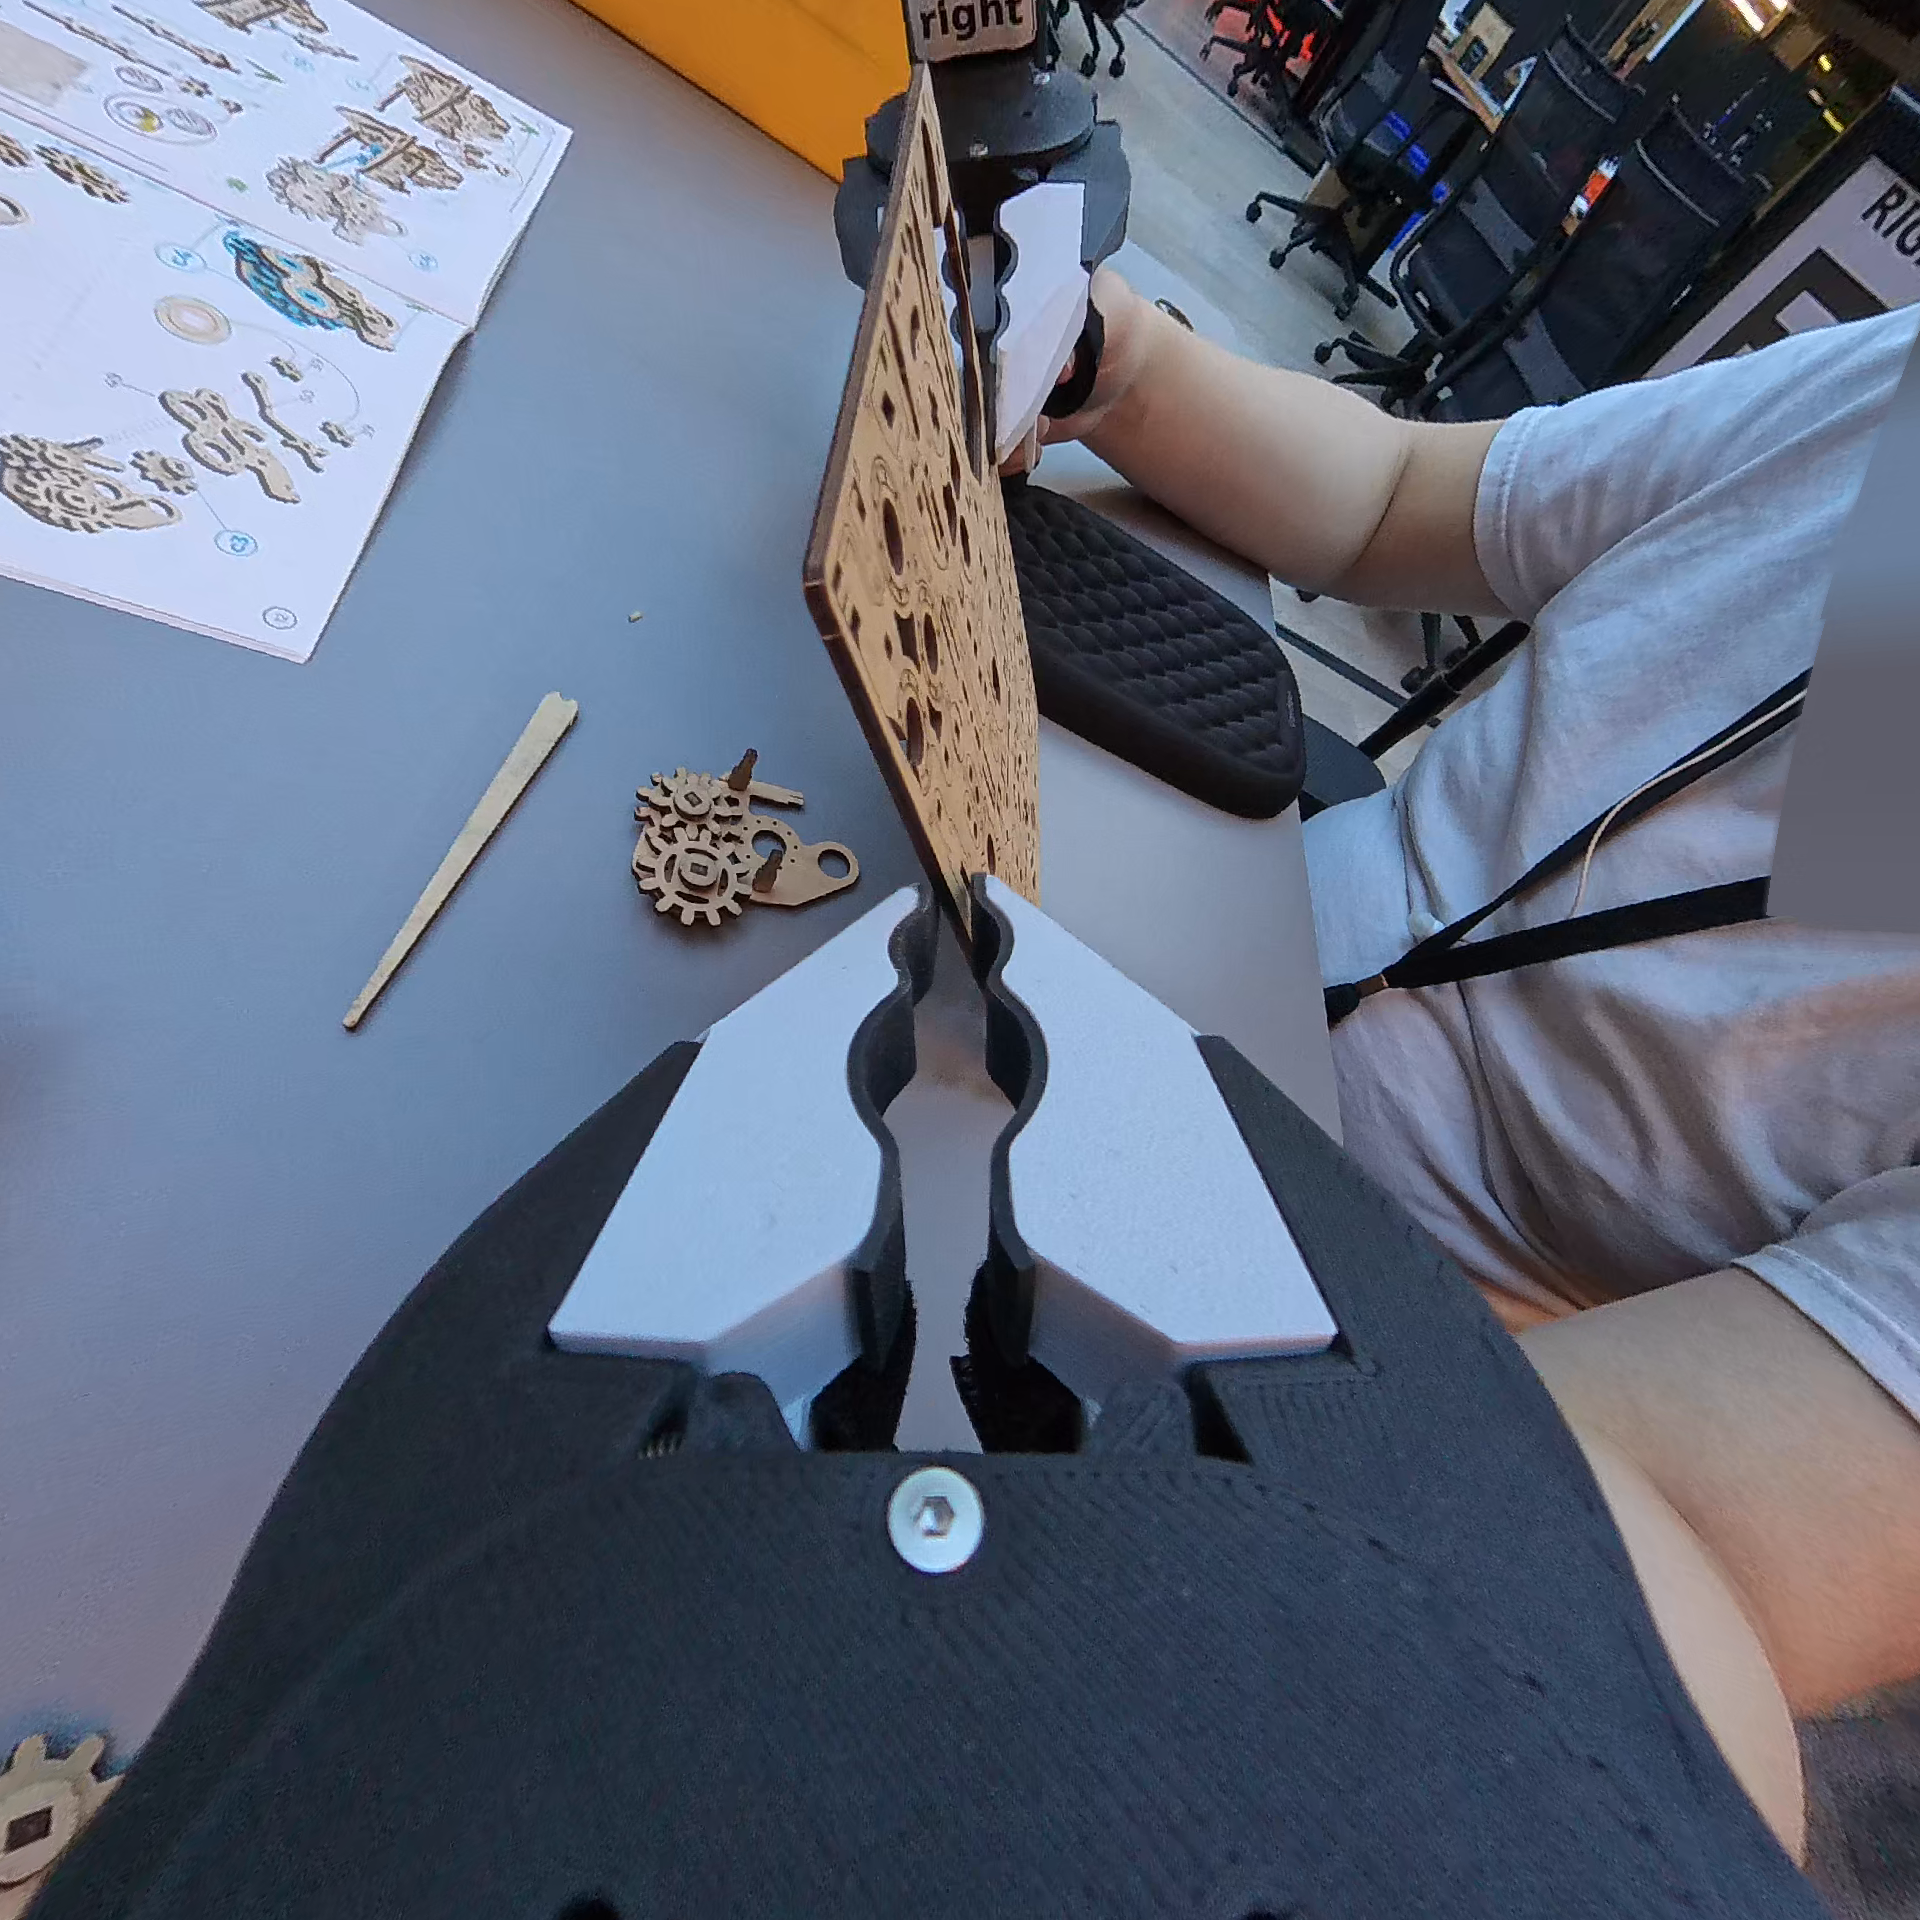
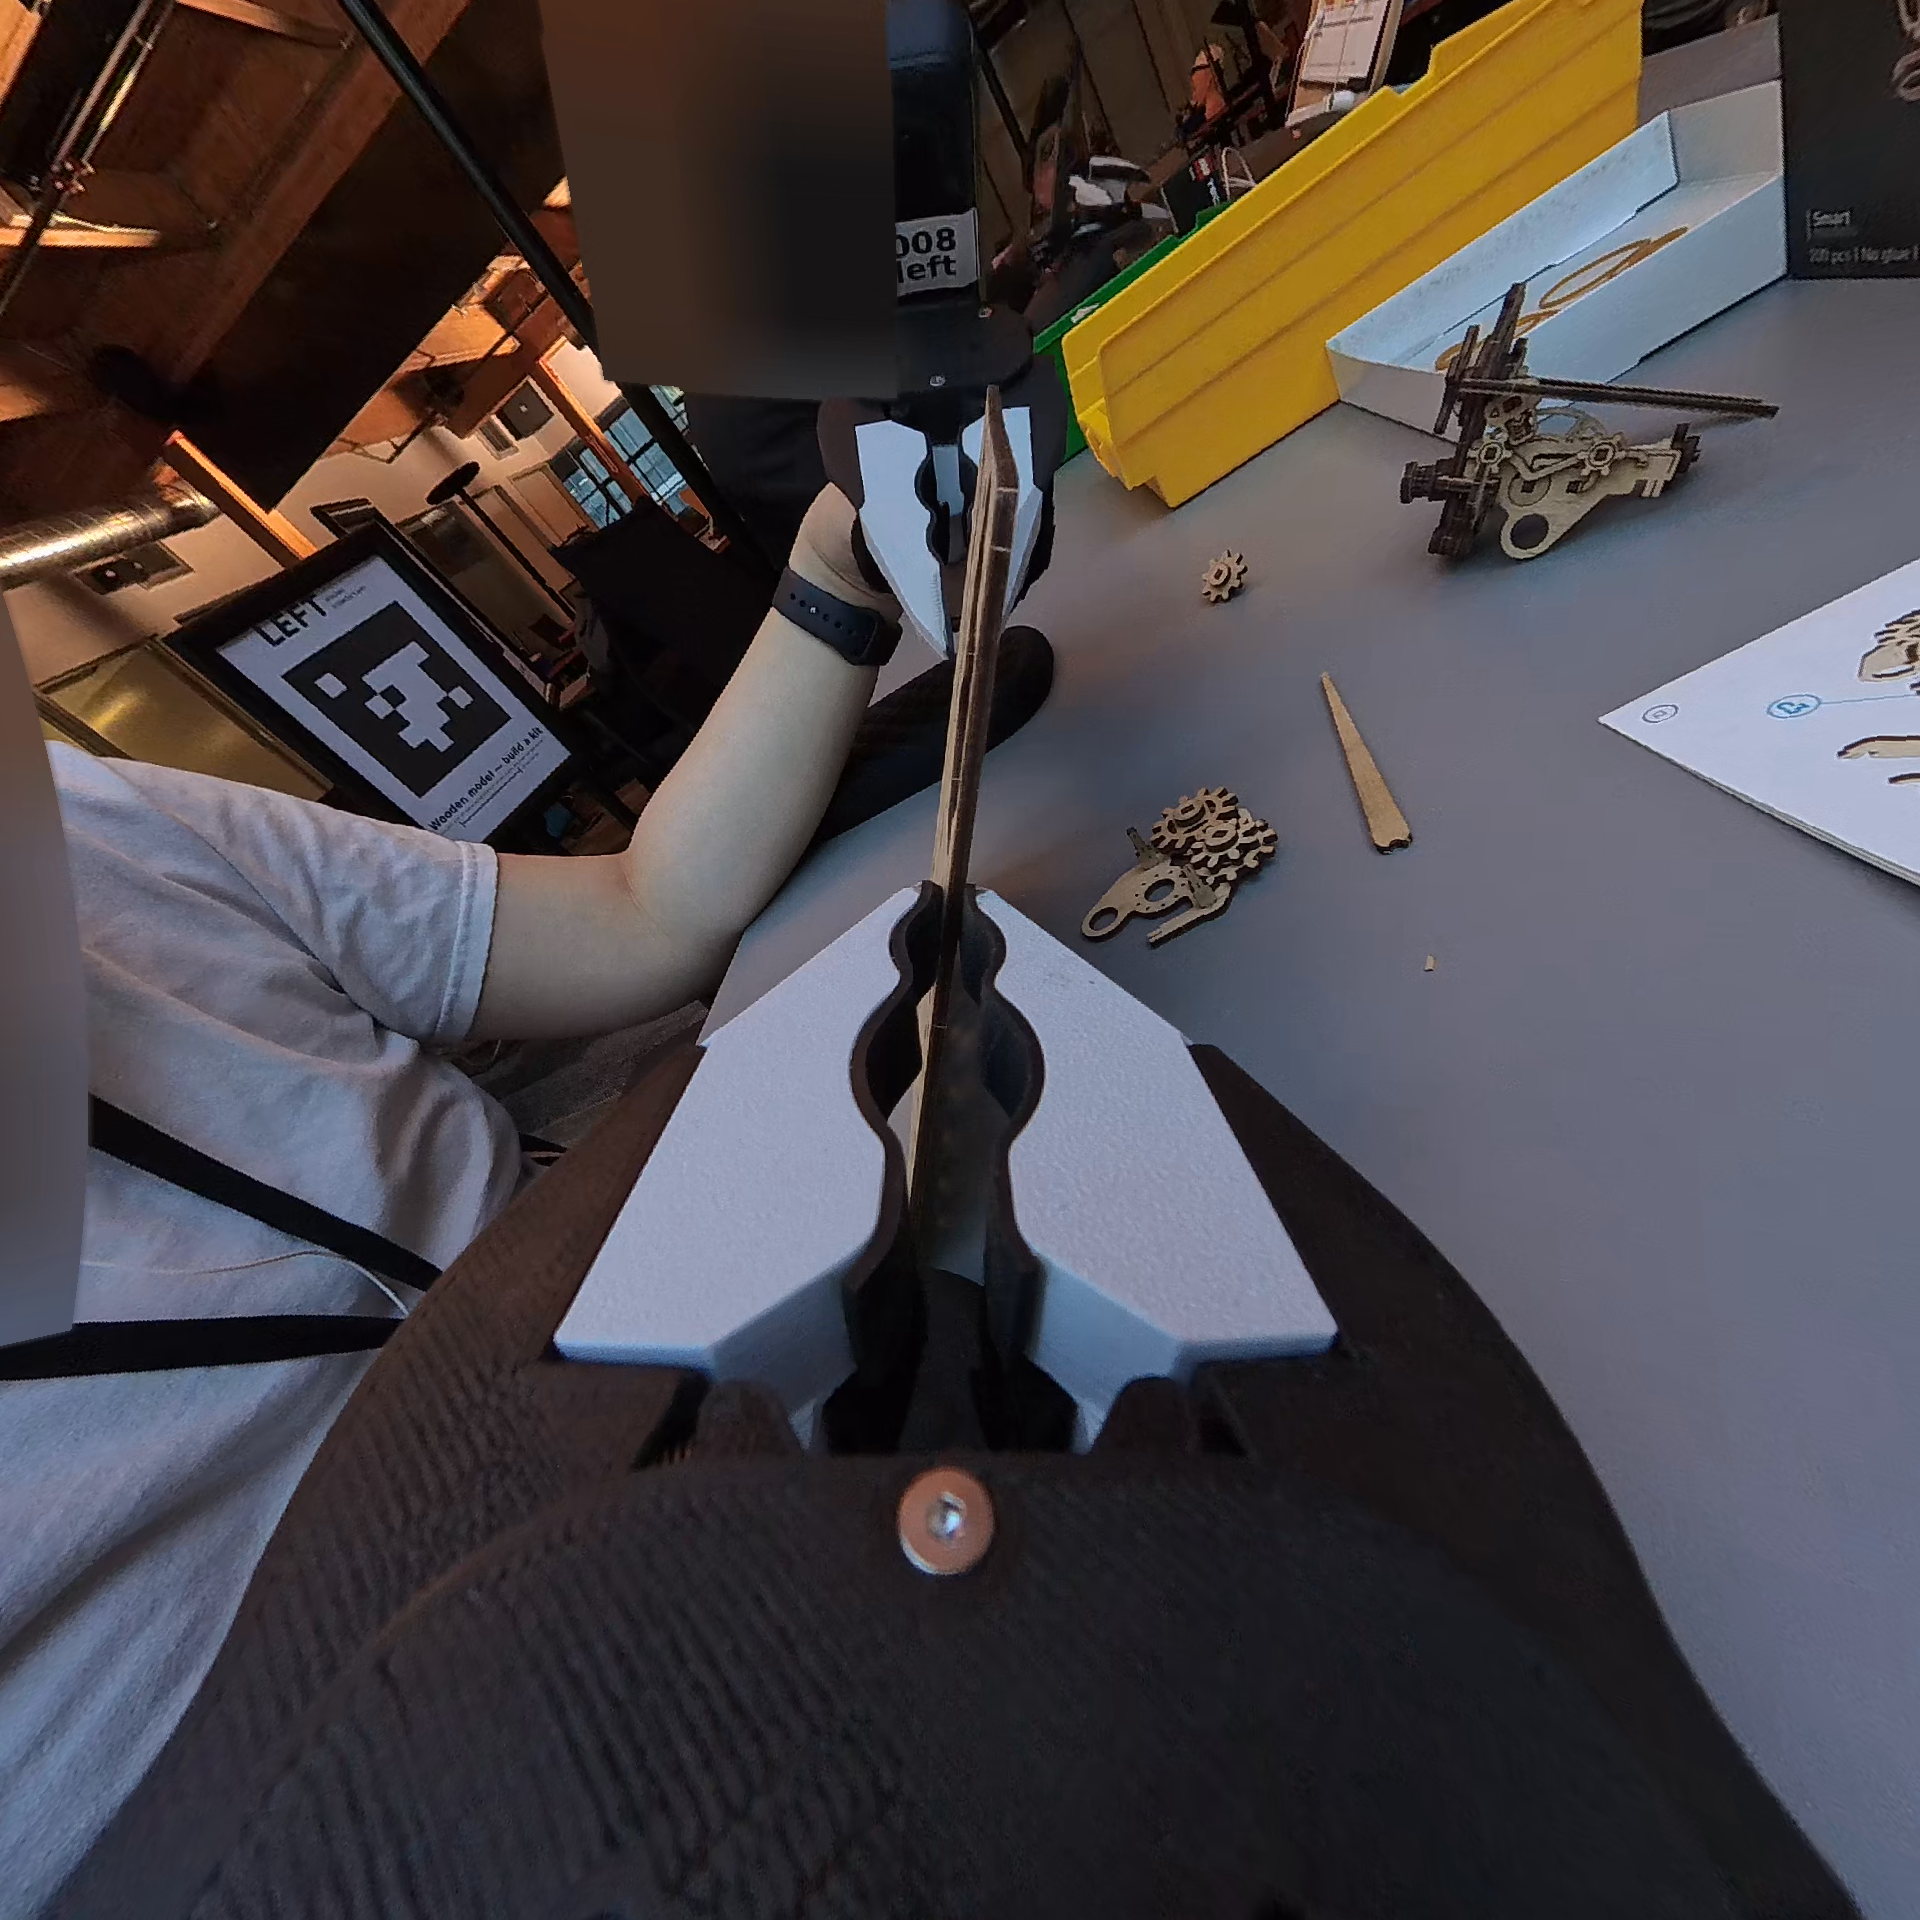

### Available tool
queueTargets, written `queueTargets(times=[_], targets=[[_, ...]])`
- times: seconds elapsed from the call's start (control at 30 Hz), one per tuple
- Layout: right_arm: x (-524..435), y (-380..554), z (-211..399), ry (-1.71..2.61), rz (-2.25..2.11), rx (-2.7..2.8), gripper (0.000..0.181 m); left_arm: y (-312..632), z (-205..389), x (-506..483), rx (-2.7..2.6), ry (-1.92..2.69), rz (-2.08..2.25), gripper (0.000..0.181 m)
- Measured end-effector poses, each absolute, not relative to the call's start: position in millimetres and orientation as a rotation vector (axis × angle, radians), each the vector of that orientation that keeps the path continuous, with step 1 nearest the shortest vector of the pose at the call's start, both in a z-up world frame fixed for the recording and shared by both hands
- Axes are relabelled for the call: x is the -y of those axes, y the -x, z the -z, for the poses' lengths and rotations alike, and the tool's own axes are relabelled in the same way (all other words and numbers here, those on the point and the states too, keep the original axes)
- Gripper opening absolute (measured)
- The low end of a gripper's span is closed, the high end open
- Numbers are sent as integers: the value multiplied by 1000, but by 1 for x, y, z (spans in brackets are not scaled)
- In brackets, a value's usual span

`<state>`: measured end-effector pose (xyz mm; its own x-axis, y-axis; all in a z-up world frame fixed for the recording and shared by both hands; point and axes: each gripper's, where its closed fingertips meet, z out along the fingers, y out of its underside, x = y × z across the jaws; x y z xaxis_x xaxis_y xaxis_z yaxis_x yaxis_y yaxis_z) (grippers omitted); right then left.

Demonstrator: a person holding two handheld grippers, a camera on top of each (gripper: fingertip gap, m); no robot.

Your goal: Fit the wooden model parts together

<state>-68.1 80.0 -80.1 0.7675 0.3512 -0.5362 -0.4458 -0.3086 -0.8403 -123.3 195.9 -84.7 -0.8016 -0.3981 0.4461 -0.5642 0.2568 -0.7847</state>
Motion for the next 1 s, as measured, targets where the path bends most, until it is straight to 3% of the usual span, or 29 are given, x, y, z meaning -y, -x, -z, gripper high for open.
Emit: queueTargets(times=[1.0], targets=[[-79, 51, 84, 1698, -758, -138, 1, 87, 76, -193, 2155, -849, -1644, 2]])
